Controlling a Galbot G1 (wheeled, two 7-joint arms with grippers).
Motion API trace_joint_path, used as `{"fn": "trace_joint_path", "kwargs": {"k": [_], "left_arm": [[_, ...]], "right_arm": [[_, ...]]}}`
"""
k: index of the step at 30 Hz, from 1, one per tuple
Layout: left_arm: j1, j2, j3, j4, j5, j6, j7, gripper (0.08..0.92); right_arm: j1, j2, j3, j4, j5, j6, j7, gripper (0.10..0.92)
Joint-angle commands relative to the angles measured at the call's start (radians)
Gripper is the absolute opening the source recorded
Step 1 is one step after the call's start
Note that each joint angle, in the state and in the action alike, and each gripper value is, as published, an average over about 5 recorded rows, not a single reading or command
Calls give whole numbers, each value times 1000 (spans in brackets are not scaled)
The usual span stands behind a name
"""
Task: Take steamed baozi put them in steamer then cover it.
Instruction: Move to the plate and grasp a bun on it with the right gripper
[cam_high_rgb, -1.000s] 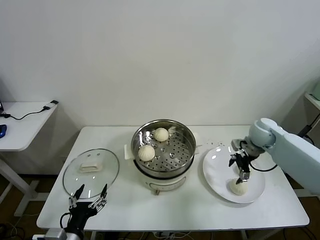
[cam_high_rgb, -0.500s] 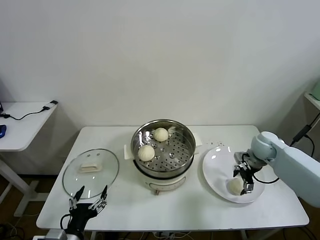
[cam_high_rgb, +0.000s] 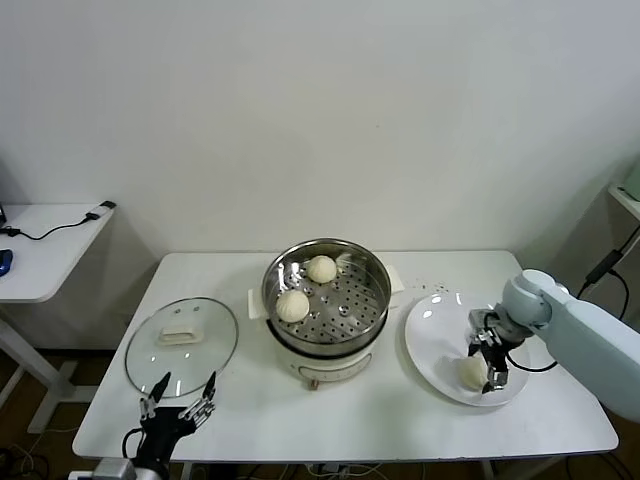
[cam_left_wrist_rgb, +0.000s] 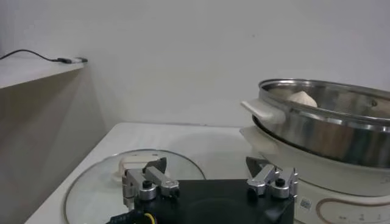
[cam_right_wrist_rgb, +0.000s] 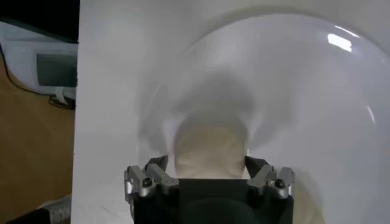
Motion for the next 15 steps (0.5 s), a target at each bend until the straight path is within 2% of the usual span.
{"fn": "trace_joint_path", "kwargs": {"k": [1, 4, 9, 15], "left_arm": [[-1, -1, 3, 2, 1, -2, 0, 823], [-2, -1, 3, 2, 1, -2, 0, 823], [-16, -3, 7, 4, 1, -2, -1, 823], [-37, -10, 12, 3, 17, -2, -6, 823]], "right_arm": [[-20, -7, 15, 5, -6, 0, 4, 742], [-16, -14, 25, 11, 0, 0, 3, 688], [72, -37, 18, 20, 45, -6, -2, 652], [388, -49, -132, 23, 196, -27, -25, 634]]}}
